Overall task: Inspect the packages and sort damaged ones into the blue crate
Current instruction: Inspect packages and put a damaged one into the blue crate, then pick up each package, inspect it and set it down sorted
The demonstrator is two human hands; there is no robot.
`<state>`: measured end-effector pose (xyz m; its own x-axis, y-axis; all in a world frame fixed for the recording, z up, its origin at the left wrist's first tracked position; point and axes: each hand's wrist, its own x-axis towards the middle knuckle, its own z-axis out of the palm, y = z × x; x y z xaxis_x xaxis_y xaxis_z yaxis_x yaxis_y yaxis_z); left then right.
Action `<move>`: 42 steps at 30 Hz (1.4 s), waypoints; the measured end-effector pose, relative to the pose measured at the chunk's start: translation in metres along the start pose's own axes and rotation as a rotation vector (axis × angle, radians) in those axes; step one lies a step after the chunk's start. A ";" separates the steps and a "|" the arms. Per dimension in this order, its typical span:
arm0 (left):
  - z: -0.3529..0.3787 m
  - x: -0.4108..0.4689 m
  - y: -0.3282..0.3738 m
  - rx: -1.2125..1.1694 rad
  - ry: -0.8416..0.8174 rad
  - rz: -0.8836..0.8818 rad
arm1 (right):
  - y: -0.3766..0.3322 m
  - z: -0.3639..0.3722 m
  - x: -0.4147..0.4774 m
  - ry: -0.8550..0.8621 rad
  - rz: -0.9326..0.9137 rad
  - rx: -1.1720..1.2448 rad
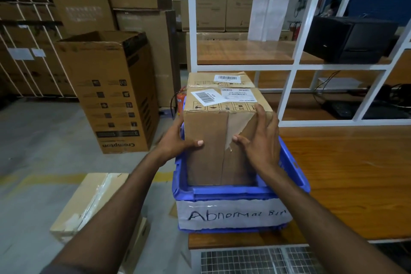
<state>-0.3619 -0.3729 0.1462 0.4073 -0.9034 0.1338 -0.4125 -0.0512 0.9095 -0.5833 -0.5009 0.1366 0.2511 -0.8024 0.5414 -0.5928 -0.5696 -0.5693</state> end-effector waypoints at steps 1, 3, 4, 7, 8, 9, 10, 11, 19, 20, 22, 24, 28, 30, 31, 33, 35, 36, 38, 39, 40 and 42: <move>0.001 -0.003 -0.002 0.014 0.011 -0.010 | -0.002 -0.003 -0.002 -0.011 -0.003 -0.014; 0.003 -0.009 -0.002 0.020 0.039 -0.023 | -0.009 -0.007 -0.007 -0.003 -0.037 -0.079; 0.005 -0.011 -0.001 0.018 0.049 -0.028 | -0.014 -0.010 -0.010 0.009 -0.061 -0.115; 0.011 -0.021 0.005 0.003 0.073 -0.042 | -0.025 -0.014 -0.023 0.028 -0.133 -0.149; 0.013 -0.026 0.007 -0.011 0.086 -0.046 | -0.028 -0.014 -0.027 0.026 -0.155 -0.136; 0.013 -0.031 0.009 -0.023 0.101 -0.054 | -0.031 -0.013 -0.031 0.022 -0.170 -0.109; 0.013 -0.036 0.010 -0.032 0.117 -0.053 | -0.035 -0.013 -0.034 0.016 -0.179 -0.074; 0.012 -0.041 0.010 -0.024 0.140 -0.049 | -0.040 -0.013 -0.037 0.009 -0.187 -0.034; -0.008 -0.087 -0.010 0.007 0.381 -0.007 | -0.092 -0.012 -0.072 -0.168 -0.271 0.230; -0.016 -0.093 -0.015 0.024 0.400 -0.002 | -0.100 -0.010 -0.078 -0.193 -0.300 0.238; -0.036 -0.105 -0.025 0.028 0.439 -0.002 | -0.117 -0.003 -0.091 -0.245 -0.345 0.250; -0.056 -0.116 -0.036 0.009 0.485 0.007 | -0.136 0.005 -0.106 -0.279 -0.347 0.279; -0.101 -0.143 -0.068 -0.043 0.555 -0.011 | -0.185 0.030 -0.140 -0.228 -0.322 0.326; -0.135 -0.150 -0.089 -0.055 0.540 -0.025 | -0.215 0.055 -0.159 -0.196 -0.304 0.327; -0.151 -0.154 -0.099 -0.058 0.524 -0.025 | -0.228 0.068 -0.168 -0.202 -0.285 0.328; -0.178 -0.162 -0.115 -0.054 0.502 -0.031 | -0.251 0.094 -0.183 -0.227 -0.253 0.322; -0.201 -0.168 -0.128 -0.054 0.497 -0.037 | -0.270 0.117 -0.195 -0.256 -0.221 0.310; -0.211 -0.171 -0.133 -0.053 0.493 -0.040 | -0.278 0.127 -0.200 -0.265 -0.207 0.301; -0.229 -0.173 -0.144 -0.051 0.479 -0.045 | -0.290 0.141 -0.207 -0.292 -0.181 0.289; -0.236 -0.174 -0.148 -0.050 0.476 -0.044 | -0.294 0.147 -0.209 -0.309 -0.166 0.282; -0.242 -0.173 -0.154 -0.053 0.477 -0.046 | -0.298 0.153 -0.210 -0.323 -0.151 0.274; -0.251 -0.170 -0.164 -0.067 0.478 -0.066 | -0.302 0.165 -0.209 -0.348 -0.124 0.259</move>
<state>-0.1592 -0.1038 0.0730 0.7658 -0.6019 0.2264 -0.3260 -0.0599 0.9435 -0.3303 -0.1905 0.0927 0.5766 -0.7121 0.4006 -0.3418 -0.6556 -0.6733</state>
